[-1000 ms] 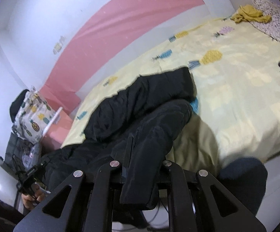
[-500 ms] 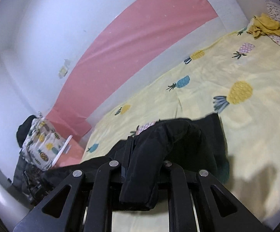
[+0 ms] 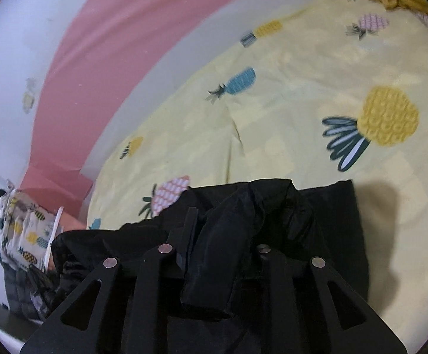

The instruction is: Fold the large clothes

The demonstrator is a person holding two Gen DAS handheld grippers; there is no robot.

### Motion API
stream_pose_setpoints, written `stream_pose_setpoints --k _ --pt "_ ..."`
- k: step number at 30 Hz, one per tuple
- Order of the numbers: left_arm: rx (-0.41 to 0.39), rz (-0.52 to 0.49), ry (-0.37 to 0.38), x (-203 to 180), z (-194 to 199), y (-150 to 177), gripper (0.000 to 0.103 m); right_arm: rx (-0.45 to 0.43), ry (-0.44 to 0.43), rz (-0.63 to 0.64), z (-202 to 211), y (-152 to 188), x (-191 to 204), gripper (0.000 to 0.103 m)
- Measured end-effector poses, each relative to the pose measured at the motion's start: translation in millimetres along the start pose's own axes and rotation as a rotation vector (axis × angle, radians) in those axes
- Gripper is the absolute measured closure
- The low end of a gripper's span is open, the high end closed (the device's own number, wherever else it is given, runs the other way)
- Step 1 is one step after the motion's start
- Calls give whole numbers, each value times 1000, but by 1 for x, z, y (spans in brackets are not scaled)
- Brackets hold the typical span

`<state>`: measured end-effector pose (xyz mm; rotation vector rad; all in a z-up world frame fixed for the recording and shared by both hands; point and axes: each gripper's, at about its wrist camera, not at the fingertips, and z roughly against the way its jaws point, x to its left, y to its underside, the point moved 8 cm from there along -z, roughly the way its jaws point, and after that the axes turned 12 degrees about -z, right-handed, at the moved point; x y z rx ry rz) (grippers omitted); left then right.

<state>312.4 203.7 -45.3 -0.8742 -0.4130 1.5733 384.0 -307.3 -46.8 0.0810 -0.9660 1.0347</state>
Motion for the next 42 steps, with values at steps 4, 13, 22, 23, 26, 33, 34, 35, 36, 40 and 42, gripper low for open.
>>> stream_pose_setpoints --k 4,13,22,23,26,33,34,35,36,40,42 --pt "-13 -2 3 2 -17 8 80 30 -34 -46 -25 0 -19 80" --pt "0 -14 -1 1 -19 5 79 47 -185 -107 7 -7 -9 64" --pt "13 -3 20 -13 0 -25 67 -33 -283 -29 59 -10 21 55" --pt "5 4 33 -14 2 -31 64 -41 -302 -54 60 -14 21 55" --pt "-19 49 70 -13 11 -47 48 -53 -297 -103 55 -19 18 54" --pt "-153 186 99 13 48 -75 19 -45 -443 -199 60 -29 17 47" --pt "-178 182 80 17 56 -77 19 -53 -448 -214 61 -31 15 47" --pt "-193 175 75 19 62 -79 19 -97 -416 -196 66 -35 13 47" --pt "-199 165 74 19 67 -79 19 -139 -370 -155 71 -37 14 47" --pt "-173 53 41 6 71 -65 19 -197 -241 34 77 -22 27 47" --pt "-122 -43 41 -12 62 -47 19 -198 -150 170 69 -3 35 47"
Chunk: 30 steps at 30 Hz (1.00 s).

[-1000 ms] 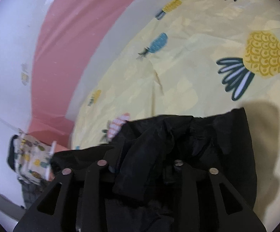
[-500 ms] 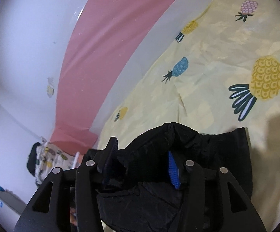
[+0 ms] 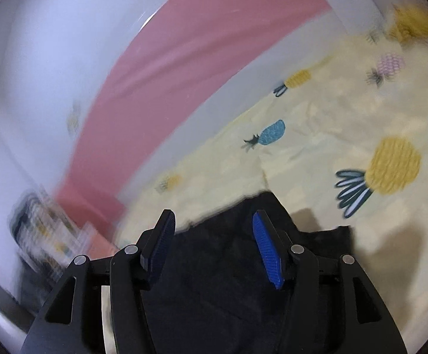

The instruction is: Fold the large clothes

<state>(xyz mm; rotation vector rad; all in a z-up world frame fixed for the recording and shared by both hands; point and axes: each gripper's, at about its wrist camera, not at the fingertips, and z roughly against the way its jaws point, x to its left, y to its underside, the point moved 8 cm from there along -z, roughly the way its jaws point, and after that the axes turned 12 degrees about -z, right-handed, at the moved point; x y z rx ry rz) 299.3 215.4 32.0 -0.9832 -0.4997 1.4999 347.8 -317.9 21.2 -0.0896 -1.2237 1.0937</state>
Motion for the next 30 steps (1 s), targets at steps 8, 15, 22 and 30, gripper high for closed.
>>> stream_pose_setpoints --k 8,15,22,30 --pt "165 -269 -104 -29 -71 56 19 169 294 364 -65 78 -23 47" --pt "143 -177 -108 0 -65 36 19 95 327 260 -56 44 -53 47" --pt "273 -62 -100 39 -106 25 19 227 274 130 -81 24 -76 47" --pt "216 -155 -261 31 -128 24 35 230 401 155 -104 20 -76 61"
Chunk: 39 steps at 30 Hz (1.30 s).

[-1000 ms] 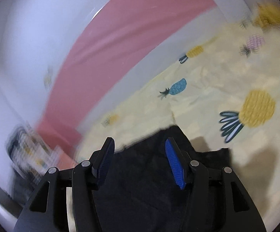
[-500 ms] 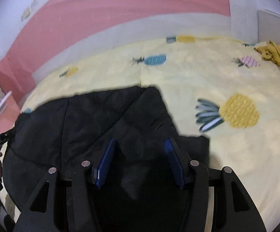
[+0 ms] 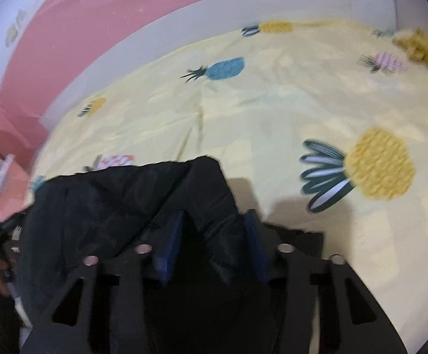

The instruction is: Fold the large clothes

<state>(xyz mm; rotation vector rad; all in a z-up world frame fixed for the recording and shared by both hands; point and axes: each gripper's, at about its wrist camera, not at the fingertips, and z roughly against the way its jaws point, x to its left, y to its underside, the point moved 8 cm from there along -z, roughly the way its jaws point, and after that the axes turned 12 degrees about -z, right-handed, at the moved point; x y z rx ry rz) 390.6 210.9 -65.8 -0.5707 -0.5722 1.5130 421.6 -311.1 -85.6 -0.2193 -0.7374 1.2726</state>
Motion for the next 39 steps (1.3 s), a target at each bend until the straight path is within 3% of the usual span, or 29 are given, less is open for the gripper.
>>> stream_pose_setpoints --k 2,6,12,16,21,25,33,37,39 --pt "33 0 -44 0 -18 10 35 -8 52 19 -10 4 0 61" --pt "43 66 -31 10 -38 17 30 -24 145 90 -42 15 -4 61" --pt "54 76 -45 9 -43 17 28 -53 151 72 -50 14 -9 61" --pt "30 63 -36 11 -16 6 30 -110 166 68 -20 5 -8 61" --pt "-113 15 58 -4 60 -6 29 -233 23 107 59 12 17 61" --pt "-162 -67 187 -39 105 27 28 -208 -98 168 88 52 37 61" --pt "-78 -76 239 -45 110 100 28 -104 -106 28 81 89 -27 58" --pt "-77 -83 234 -54 105 100 26 -23 -195 -58 71 90 -38 53" --pt "-84 -95 245 -63 101 93 23 -24 -192 -43 66 87 -34 53"
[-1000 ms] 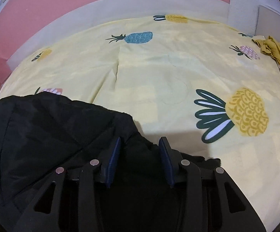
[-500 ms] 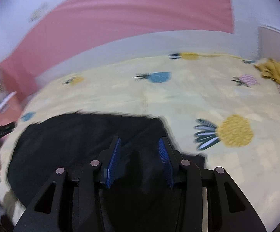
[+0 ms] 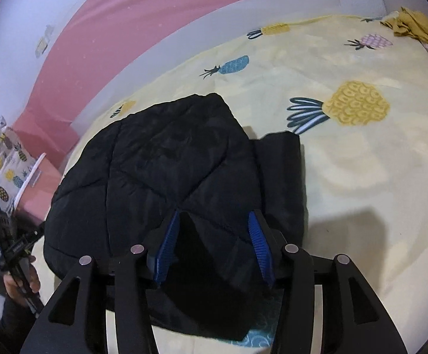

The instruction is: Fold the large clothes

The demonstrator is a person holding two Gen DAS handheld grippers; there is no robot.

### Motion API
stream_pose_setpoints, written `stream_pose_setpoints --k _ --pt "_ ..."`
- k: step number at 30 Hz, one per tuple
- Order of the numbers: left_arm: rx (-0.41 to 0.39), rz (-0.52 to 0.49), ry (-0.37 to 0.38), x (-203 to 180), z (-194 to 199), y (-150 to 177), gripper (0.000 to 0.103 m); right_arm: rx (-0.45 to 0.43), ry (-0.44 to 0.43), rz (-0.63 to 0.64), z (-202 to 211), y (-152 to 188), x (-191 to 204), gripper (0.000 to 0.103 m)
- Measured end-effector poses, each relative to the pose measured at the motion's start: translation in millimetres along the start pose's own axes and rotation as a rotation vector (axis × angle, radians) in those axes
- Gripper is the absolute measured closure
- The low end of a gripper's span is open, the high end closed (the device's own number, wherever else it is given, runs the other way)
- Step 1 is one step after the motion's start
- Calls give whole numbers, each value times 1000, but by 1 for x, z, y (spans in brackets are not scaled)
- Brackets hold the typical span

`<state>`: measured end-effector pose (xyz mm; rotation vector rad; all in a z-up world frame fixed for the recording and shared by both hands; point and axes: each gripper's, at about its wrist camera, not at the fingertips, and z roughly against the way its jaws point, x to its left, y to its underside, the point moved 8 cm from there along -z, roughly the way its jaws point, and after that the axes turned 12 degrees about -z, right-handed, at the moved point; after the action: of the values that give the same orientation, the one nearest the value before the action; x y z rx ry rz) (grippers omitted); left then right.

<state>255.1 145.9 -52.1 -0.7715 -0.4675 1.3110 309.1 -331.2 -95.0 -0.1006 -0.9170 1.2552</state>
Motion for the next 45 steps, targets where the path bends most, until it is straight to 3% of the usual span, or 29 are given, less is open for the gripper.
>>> stream_pose_setpoints --k 2,7,11,14,17,20,24,28,33,39,43,45 --pt "-4 -24 -12 -4 -13 -9 22 12 21 4 -7 -3 -1 53" --pt "12 -27 -39 -4 -46 -23 17 2 39 -142 -20 -25 -24 52" --pt "12 -76 -94 -6 -68 -34 15 -86 187 10 -12 -30 -3 52" --pt "27 -53 -111 -5 -65 -37 15 -176 180 103 8 -26 35 52" --pt "17 -27 -102 -12 -45 -36 15 -195 146 263 11 -4 84 52" --pt "-23 -64 -44 -37 -27 -42 15 -142 99 351 -8 14 117 52" --pt "-44 -203 -49 -66 -30 -56 15 -87 151 389 -61 9 124 53" --pt "50 -170 -74 -48 -72 -58 14 -26 197 334 -99 -14 111 53" --pt "58 -151 -119 -31 -93 -53 12 49 219 311 -127 -20 101 53" --pt "85 -163 -145 -32 -102 -51 12 49 250 314 -138 -19 97 53" --pt "95 -177 -131 -31 -91 -71 14 55 236 305 -139 -22 96 53" --pt "61 -196 -189 -18 -85 -87 14 57 233 305 -140 -25 95 53"
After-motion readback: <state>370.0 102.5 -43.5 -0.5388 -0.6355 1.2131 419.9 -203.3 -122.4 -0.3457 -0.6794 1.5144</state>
